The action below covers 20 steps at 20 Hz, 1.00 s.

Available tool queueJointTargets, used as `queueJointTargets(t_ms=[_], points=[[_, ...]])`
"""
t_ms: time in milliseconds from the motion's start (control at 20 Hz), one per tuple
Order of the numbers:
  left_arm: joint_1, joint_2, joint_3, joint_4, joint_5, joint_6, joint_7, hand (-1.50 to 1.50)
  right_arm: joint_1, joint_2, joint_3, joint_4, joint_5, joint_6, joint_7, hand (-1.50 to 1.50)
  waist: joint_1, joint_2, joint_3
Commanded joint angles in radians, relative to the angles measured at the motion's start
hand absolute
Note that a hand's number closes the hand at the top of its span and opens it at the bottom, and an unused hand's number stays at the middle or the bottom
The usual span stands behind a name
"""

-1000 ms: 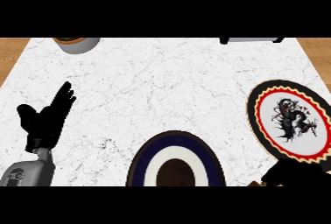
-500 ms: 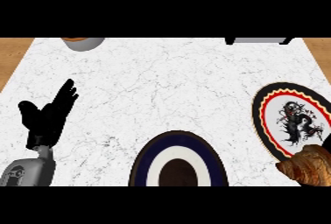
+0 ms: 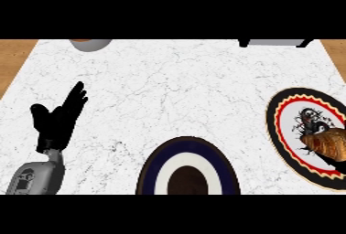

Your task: Pick the croissant from the plate and place it in the plate

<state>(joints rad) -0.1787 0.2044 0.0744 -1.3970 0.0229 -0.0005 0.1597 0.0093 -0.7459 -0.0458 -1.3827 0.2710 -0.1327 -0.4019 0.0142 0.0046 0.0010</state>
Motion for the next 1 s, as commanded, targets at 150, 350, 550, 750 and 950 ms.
queueJointTargets(t_ms=[150,350,550,750,950], points=[[-0.007,0.015,0.025,0.044,0.019,-0.036,-0.030,0.00,-0.206,0.022,0.052,0.358,0.008,0.187,-0.075,-1.50,0.007,0.002,0.000],[0.060,-0.003,0.006,-0.048,0.001,-0.016,-0.010,0.00,-0.250,0.012,-0.008,0.491,-0.003,0.237,-0.302,-1.50,-0.002,-0.003,0.000],[-0.045,0.010,0.027,-0.002,0.001,-0.002,0.044,0.00,-0.278,0.039,-0.070,0.450,-0.081,0.234,-0.400,-1.50,-0.012,-0.003,0.000],[0.015,0.053,0.070,-0.018,0.051,-0.056,0.026,0.00,-0.202,0.047,-0.121,0.335,-0.254,0.423,-0.496,-1.50,-0.030,-0.009,-0.001],[-0.002,0.017,0.038,-0.006,0.004,-0.012,0.023,0.00,-0.190,0.013,-0.190,0.278,-0.402,0.580,-0.326,-1.50,-0.030,-0.008,-0.002]])
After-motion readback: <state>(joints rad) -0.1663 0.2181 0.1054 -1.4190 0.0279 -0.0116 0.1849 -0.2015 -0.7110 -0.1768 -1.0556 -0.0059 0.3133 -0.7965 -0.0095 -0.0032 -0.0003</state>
